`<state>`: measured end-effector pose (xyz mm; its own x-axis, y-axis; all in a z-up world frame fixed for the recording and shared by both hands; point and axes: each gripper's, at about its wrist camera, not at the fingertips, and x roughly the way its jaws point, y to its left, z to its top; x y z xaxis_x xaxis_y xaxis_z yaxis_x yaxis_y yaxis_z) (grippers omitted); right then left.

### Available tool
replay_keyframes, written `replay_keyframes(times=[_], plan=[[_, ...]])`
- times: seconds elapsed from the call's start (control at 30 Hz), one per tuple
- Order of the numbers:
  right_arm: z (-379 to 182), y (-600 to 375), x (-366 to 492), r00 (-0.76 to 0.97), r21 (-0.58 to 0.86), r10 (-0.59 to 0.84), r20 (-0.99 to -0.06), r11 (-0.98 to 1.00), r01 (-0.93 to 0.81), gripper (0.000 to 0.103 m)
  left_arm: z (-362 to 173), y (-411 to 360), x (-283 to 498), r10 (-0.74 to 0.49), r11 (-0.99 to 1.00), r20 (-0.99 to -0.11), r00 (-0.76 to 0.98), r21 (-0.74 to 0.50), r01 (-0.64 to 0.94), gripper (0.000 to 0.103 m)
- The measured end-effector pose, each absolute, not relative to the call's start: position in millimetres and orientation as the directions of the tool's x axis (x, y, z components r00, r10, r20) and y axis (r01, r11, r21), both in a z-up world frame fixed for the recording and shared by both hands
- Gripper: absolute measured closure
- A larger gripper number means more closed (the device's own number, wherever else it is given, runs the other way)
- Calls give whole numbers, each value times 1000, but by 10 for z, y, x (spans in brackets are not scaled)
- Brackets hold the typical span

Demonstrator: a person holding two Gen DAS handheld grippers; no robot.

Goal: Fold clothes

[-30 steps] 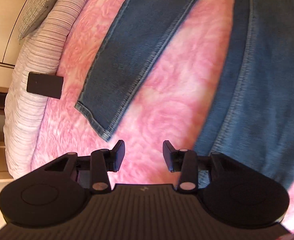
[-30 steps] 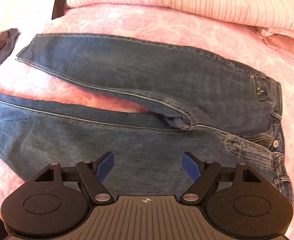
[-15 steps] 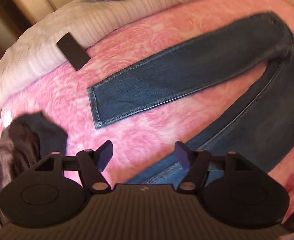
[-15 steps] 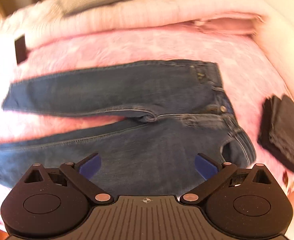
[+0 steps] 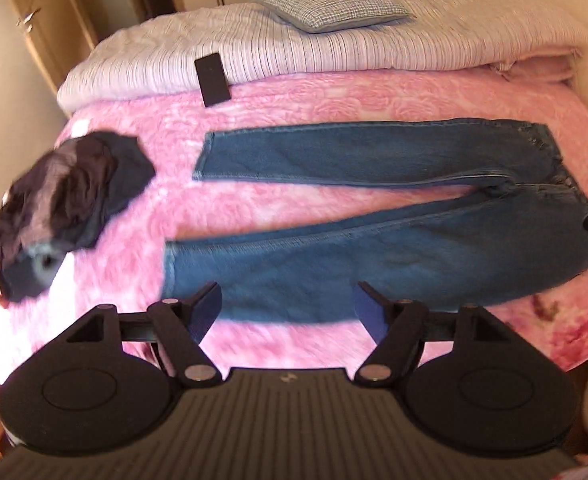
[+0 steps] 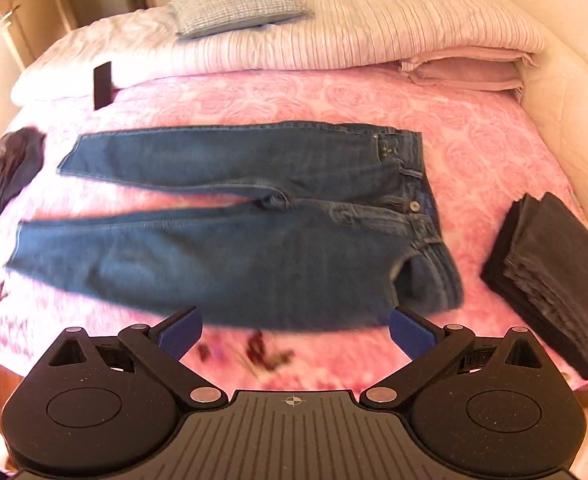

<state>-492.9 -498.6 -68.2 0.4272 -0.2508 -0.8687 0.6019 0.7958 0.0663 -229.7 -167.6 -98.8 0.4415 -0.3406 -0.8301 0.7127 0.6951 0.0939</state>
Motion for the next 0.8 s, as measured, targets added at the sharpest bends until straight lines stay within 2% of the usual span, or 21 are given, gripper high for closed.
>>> replay_keyframes(times=[0.23, 0.47, 0.8], plan=[[-524, -4870, -5484, 453, 76, -248, -857, 808, 585, 1, -840, -1538, -3009, -336, 699, -838, 430, 84, 710, 34], [-387, -4834, -5597, 502, 98, -250, -828, 816, 569, 1, -648, -1409, -3079, -337, 725, -807, 485, 106, 681, 34], [-398, -4844, -5565, 513, 103, -248, -822, 821, 561, 1, -638, -1305, -3055, -321, 735, -797, 512, 131, 665, 34]])
